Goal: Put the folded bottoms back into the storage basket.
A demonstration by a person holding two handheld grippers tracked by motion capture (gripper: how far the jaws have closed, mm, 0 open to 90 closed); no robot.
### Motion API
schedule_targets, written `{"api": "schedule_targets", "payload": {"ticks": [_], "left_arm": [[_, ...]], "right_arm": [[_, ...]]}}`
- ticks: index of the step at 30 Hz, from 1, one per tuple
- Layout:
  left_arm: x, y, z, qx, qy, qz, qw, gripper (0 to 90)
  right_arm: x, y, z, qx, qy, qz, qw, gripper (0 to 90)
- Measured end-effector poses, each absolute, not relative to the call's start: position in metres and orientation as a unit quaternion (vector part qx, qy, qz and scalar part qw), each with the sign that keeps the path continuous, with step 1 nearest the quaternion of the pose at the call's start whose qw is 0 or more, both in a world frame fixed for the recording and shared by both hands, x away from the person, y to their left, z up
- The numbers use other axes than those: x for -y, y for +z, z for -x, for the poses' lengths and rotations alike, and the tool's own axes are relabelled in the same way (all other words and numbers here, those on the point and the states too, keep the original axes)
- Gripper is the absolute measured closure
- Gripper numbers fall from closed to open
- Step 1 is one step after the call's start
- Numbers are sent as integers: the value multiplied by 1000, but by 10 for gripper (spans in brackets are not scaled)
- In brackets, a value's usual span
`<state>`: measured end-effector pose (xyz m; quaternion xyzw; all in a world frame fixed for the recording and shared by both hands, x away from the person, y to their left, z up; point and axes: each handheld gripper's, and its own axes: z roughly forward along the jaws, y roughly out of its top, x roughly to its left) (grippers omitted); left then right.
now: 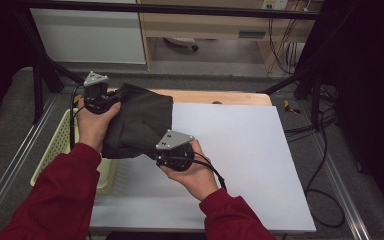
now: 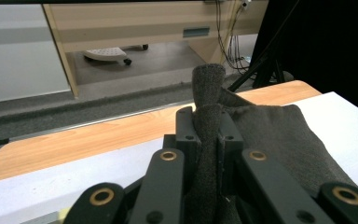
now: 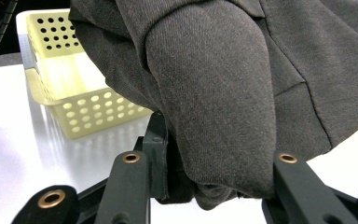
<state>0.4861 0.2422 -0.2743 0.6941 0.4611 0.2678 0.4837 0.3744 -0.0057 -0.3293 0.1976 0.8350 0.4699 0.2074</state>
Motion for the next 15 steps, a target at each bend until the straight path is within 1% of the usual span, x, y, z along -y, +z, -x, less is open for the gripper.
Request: {"api": "schedule_targets", "payload": {"ticks": [15], "left_arm": [[-273, -270, -483, -475, 278, -685, 478, 830]], "right_arm": [[-23, -325, -381, -839, 473, -179, 200, 634]]}}
